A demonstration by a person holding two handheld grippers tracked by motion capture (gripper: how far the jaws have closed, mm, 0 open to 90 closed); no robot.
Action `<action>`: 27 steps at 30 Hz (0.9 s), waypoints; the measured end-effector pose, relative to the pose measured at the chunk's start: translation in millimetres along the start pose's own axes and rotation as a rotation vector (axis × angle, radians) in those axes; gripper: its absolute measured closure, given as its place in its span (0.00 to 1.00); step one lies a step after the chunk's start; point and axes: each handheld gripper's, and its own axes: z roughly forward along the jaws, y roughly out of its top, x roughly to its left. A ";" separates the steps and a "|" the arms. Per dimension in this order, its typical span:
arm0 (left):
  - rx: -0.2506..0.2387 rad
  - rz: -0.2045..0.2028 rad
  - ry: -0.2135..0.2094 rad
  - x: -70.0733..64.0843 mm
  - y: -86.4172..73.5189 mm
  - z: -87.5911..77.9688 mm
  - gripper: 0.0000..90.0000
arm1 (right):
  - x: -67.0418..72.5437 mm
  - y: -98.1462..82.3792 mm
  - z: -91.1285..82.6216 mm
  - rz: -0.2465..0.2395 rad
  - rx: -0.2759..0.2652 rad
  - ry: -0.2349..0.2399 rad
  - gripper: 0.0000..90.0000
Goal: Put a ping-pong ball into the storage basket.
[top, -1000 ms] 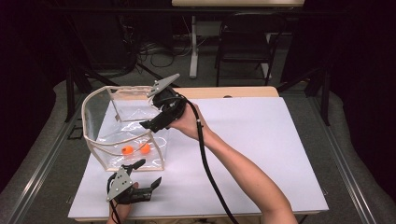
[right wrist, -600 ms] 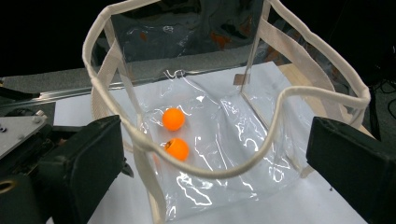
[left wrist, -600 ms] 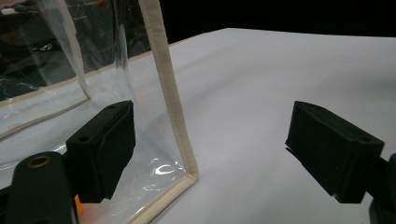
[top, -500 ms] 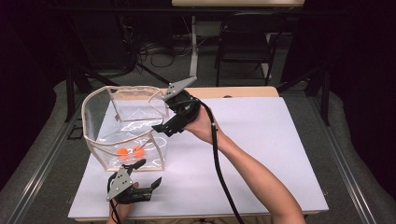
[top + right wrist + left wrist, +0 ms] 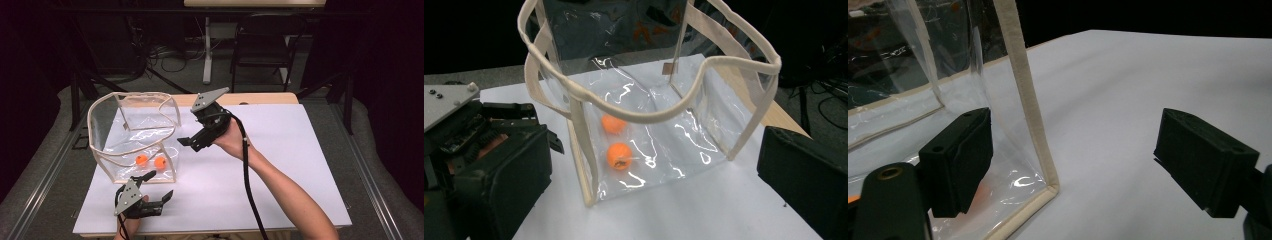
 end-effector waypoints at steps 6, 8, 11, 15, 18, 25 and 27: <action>0.000 0.001 0.000 0.5 0.0 -0.1 0.17 | -1.3 -10.4 -8.8 0.002 0.005 -0.013 0.01; 0.000 0.000 0.000 0.3 0.1 0.0 0.17 | -1.8 -14.2 -11.9 0.004 0.007 -0.017 0.01; -0.002 -0.001 0.001 0.1 0.3 -0.3 0.17 | -1.9 -20.6 -15.3 0.002 0.015 -0.027 0.01; -0.002 0.000 0.000 0.5 0.2 -0.2 0.17 | -0.1 -30.7 -18.1 -0.001 0.034 -0.038 0.01; -0.001 0.000 0.000 0.4 0.2 0.3 0.17 | 0.6 -38.3 -20.2 0.001 0.044 -0.047 0.01; 0.000 0.001 0.002 0.5 0.4 0.4 0.17 | -0.8 -53.8 -26.9 0.012 0.054 -0.066 0.01; 0.001 0.002 0.002 0.6 0.4 0.6 0.17 | -1.3 -58.1 -29.6 0.015 0.052 -0.076 0.01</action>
